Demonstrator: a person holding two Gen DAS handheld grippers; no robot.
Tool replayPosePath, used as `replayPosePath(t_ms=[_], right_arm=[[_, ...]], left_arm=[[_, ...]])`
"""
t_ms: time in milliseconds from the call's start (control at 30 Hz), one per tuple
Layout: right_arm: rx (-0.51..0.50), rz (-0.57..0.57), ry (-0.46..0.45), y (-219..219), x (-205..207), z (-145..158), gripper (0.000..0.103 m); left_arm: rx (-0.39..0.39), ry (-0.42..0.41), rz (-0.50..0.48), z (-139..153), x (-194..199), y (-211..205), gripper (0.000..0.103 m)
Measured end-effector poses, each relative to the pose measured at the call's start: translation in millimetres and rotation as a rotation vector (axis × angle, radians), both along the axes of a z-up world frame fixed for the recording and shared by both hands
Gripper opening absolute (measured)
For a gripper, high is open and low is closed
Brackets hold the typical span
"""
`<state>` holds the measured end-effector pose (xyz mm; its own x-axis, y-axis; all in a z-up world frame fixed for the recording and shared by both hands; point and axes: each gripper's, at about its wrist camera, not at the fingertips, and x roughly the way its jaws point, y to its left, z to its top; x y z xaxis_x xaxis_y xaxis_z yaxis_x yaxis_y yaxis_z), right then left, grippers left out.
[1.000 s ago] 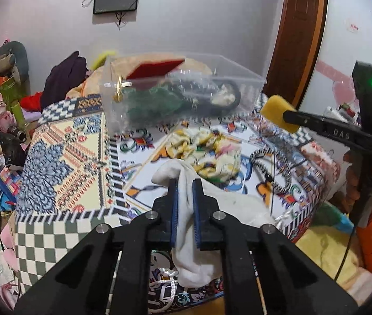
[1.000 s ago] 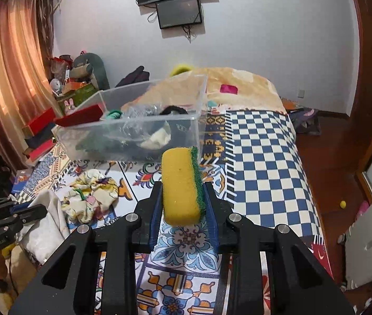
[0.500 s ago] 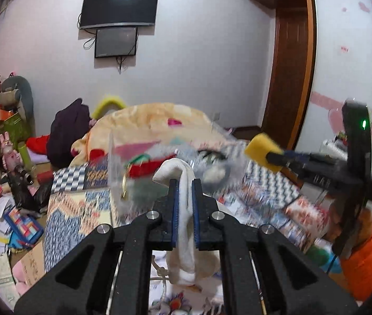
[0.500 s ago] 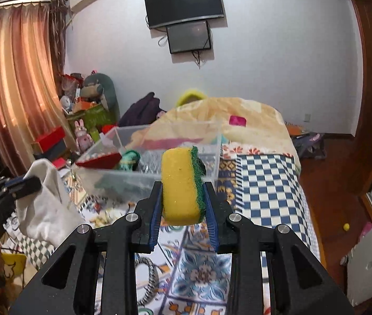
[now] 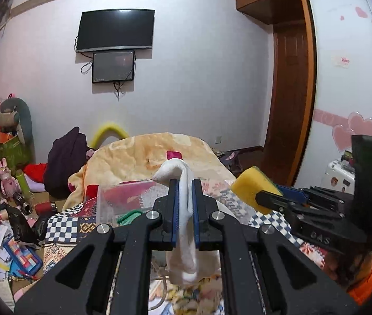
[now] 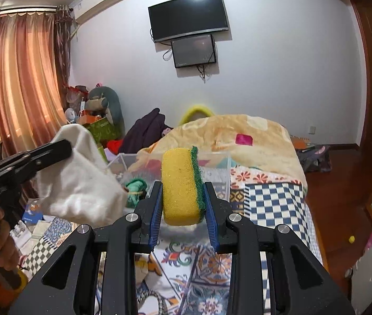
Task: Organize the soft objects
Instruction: 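Drop the white cloth into the clear box with the left tool while the right tool drops the sponge in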
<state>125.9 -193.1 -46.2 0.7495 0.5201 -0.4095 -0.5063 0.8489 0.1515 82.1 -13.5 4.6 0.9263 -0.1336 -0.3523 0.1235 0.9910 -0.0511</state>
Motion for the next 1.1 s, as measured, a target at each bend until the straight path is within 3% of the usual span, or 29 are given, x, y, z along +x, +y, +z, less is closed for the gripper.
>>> replayPosePath(t_ms=[433,867,967,1033,1100], right_arm=[[-0.058,0.011,0.023,23.0,31.6,-13.1,0.027],[-0.141,0.002,0.096,36.3,51.7,-39.5,0.029],[-0.144,-0.004,0.101,34.3,50.8,-37.8,0.042],[-0.137,-0.007,0.102,29.9,46.7,-35.5,0.052],[-0.133,-0.010,0.092,25.7,41.5,-32.7,0.055]], left_arm=[[-0.048,0.104,0.048,-32.1,73.3,11.8,0.008],[0.033,0.187,0.060,-68.8,100.0,0.9,0.009],[0.041,0.197,0.052,-69.8,96.9,-1.3,0.015],[0.031,0.213,0.037,-69.7,95.2,0.5,0.026],[-0.002,0.220,0.016,-68.5,90.9,4.1,0.038]])
